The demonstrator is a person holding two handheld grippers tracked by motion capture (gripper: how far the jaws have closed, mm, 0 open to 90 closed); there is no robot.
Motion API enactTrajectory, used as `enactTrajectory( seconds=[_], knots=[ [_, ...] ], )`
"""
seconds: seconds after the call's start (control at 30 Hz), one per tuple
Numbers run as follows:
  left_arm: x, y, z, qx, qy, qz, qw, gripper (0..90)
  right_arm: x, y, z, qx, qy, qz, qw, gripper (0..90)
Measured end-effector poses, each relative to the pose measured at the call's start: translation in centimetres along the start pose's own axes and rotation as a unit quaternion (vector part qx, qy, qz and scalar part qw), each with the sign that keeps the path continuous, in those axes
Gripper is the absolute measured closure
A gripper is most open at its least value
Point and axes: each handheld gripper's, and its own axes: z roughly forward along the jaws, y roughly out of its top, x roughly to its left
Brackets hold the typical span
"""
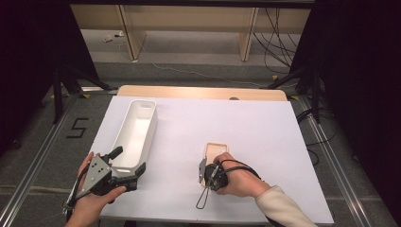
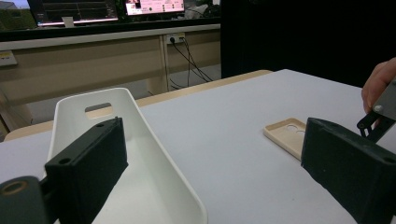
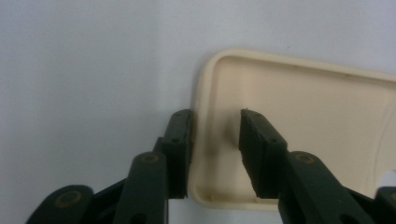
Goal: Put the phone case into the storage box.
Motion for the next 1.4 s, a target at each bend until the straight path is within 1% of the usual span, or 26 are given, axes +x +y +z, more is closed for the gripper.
enactTrajectory(
  seconds=[0.03, 0.07, 0.1, 0.17, 0.23, 0.27, 0.33, 0.37, 0.4, 0.47, 0.5, 0.53, 0.57, 0.6, 0.7, 0.73, 0.77, 0.87, 0.9, 0.93, 1.0, 1.07, 1.23, 1.27, 1.33, 1.4],
  knots=[
    [0.0, 0.0, 0.0, 0.0, 0.0, 0.0, 1.0, 6.5, -0.3, 0.0, -0.1, 0.007, 0.0, -0.021, 0.9997, 67.7],
    [0.0, 0.0, 0.0, 0.0, 0.0, 0.0, 1.0, 6.5, -0.4, -0.1, 0.0, 0.001, 0.0, -0.036, 0.9994, 68.3],
    [0.0, 0.0, 0.0, 0.0, 0.0, 0.0, 1.0, 6.5, -0.2, 0.0, 0.0, 0.005, 0.001, -0.026, 0.9996, 69.0],
    [0.0, 0.0, 0.0, 0.0, 0.0, 0.0, 1.0, 6.5, -0.2, 0.0, -0.1, 0.007, -0.002, -0.032, 0.9995, 70.4],
    [0.0, 0.0, 0.0, 0.0, 0.0, 0.001, 1.0, 6.5, 0.0, 0.1, -0.1, 0.011, 0.0, -0.025, 0.9996, 71.5],
    [0.0, 0.0, 0.0, 0.001, 0.0, 0.001, 1.0, 6.5, 0.1, 0.1, -0.2, 0.019, 0.004, -0.016, 0.9997, 72.1],
    [0.0, 0.0, 0.0, 0.0, 0.0, 0.001, 1.0, 6.5, 0.2, 0.1, -0.2, 0.023, 0.0, -0.022, 0.9995, 73.3],
    [0.0, 0.0, 0.0, 0.0, 0.0, 0.001, 1.0, 6.5, 0.0, 0.2, -0.1, 0.011, -0.003, -0.048, 0.9988, 73.9],
    [0.0, 0.0, 0.0, 0.0, 0.0, 0.001, 1.0, 6.5, 0.1, 0.2, -0.1, 0.015, -0.003, -0.041, 0.999, 74.4],
    [0.0, 0.0, 0.0, 0.0, 0.0, 0.001, 1.0, 6.5, 0.2, 0.3, -0.1, 0.018, -0.008, -0.051, 0.9985, 75.4],
    [0.0, 0.0, 0.0, 0.0, -0.001, 0.001, 1.0, 6.4, 0.4, 0.4, -0.1, 0.02, -0.007, -0.042, 0.9989, 75.8],
    [0.0, 0.0, 0.0, 0.0, -0.001, 0.001, 1.0, 6.4, 0.4, 0.4, -0.1, 0.022, -0.008, -0.046, 0.9987, 76.2],
    [0.0, 0.0, 0.0, 0.001, -0.001, 0.002, 1.0, 6.4, 0.3, 0.4, -0.1, 0.024, -0.01, -0.059, 0.9979, 76.5],
    [-0.1, 0.0, 0.0, 0.001, -0.002, 0.002, 1.0, 6.4, 0.6, 0.5, -0.1, 0.027, -0.01, -0.041, 0.9987, 76.8],
    [-0.1, 0.0, 0.0, 0.001, -0.002, 0.002, 1.0, 6.4, 0.7, 0.6, -0.1, 0.026, -0.011, -0.045, 0.9986, 77.5],
    [-0.1, 0.0, 0.0, 0.001, -0.002, 0.001, 1.0, 6.5, 0.6, 0.6, -0.1, 0.024, -0.012, -0.053, 0.9983, 77.8],
    [-0.1, 0.0, 0.0, 0.001, -0.002, 0.002, 1.0, 6.5, 1.0, 0.6, -0.2, 0.041, -0.01, -0.027, 0.9988, 78.1],
    [-0.1, 0.0, 0.0, 0.002, -0.002, 0.001, 1.0, 6.5, 1.1, 0.7, -0.2, 0.041, -0.008, -0.032, 0.9986, 78.9],
    [-0.1, 0.0, 0.0, 0.001, -0.002, 0.001, 1.0, 6.4, 1.0, 0.7, -0.2, 0.038, -0.013, -0.044, 0.9982, 79.1],
    [-0.1, 0.0, 0.0, 0.002, -0.002, 0.002, 1.0, 6.5, 1.2, 0.7, -0.2, 0.042, -0.013, -0.035, 0.9984, 79.2],
    [-0.1, 0.0, 0.0, 0.002, -0.002, 0.001, 1.0, 6.4, 1.2, 0.8, -0.2, 0.043, -0.015, -0.039, 0.9982, 79.8],
    [-0.1, 0.0, 0.0, 0.002, -0.002, 0.002, 1.0, 6.4, 1.4, 0.8, -0.2, 0.046, -0.012, -0.034, 0.9983, 80.4],
    [-0.1, 0.0, 0.0, 0.002, -0.002, 0.002, 1.0, 6.4, 1.5, 0.9, -0.3, 0.053, -0.019, -0.044, 0.9974, 81.3],
    [-0.1, 0.0, 0.0, 0.002, -0.003, 0.002, 1.0, 6.4, 1.5, 0.9, -0.3, 0.053, -0.019, -0.041, 0.9976, 81.4],
    [-0.1, 0.0, 0.0, 0.001, -0.003, 0.002, 1.0, 6.4, 1.4, 0.9, -0.2, 0.05, -0.024, -0.057, 0.9968, 81.7],
    [-0.1, 0.0, 0.0, 0.001, -0.002, 0.001, 1.0, 6.5, 1.6, 1.0, -0.3, 0.055, -0.025, -0.046, 0.9971, 81.9]
  ],
)
